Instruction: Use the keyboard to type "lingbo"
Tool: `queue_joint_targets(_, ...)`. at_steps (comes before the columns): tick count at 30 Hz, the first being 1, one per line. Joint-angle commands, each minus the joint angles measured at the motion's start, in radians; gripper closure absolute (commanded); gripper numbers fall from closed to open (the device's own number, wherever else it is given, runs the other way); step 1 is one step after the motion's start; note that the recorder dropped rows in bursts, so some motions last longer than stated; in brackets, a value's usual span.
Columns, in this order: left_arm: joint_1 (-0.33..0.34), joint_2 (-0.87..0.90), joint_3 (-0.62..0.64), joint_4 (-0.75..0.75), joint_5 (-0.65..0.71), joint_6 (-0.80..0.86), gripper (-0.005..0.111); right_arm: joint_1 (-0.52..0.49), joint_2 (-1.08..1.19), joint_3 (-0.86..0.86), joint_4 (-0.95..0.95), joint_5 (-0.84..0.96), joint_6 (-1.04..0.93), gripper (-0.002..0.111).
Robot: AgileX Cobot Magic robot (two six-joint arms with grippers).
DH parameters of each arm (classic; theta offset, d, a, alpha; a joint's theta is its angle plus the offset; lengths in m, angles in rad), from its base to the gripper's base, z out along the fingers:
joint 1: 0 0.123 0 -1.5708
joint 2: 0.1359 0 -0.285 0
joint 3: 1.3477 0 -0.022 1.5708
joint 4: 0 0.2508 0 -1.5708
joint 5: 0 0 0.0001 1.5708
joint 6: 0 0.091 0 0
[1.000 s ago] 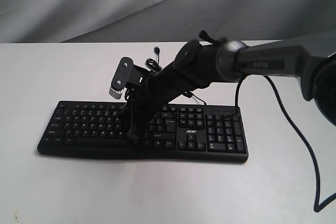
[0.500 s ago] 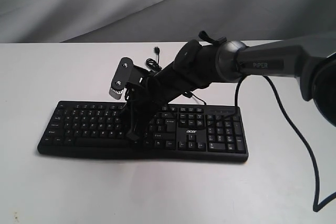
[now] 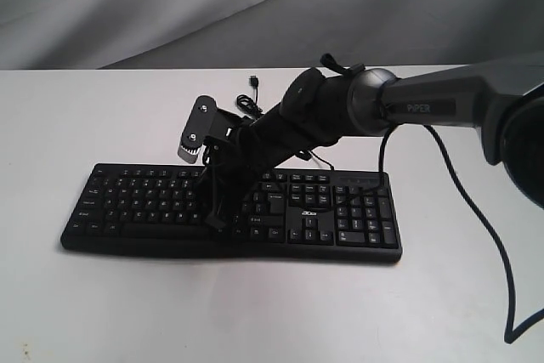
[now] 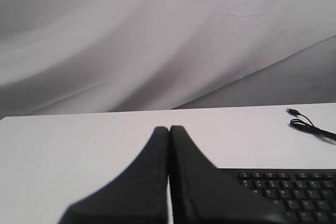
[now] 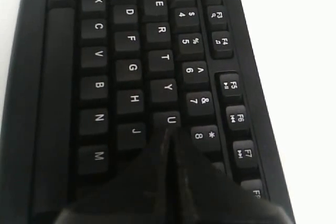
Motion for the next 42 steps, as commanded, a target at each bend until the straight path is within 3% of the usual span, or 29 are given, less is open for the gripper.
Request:
queue_joint_targets(1, -0.007, -0.005, 0.005, 0.0, -0.01, -0.002, 0.106, 0.0, -0.001, -0.006, 0.002, -0.012, -0.013, 0.108)
queue_joint_targets(22, -0.007, -0.005, 0.005, 0.0, -0.01, -0.002, 0.106, 0.054, -0.029, -0.006, 0.006, 0.054, -0.027, 0.108)
queue_joint_targets(42, -0.007, -0.005, 0.005, 0.0, -0.01, -0.002, 0.106, 0.078, -0.004, -0.006, -0.01, 0.008, -0.017, 0.108)
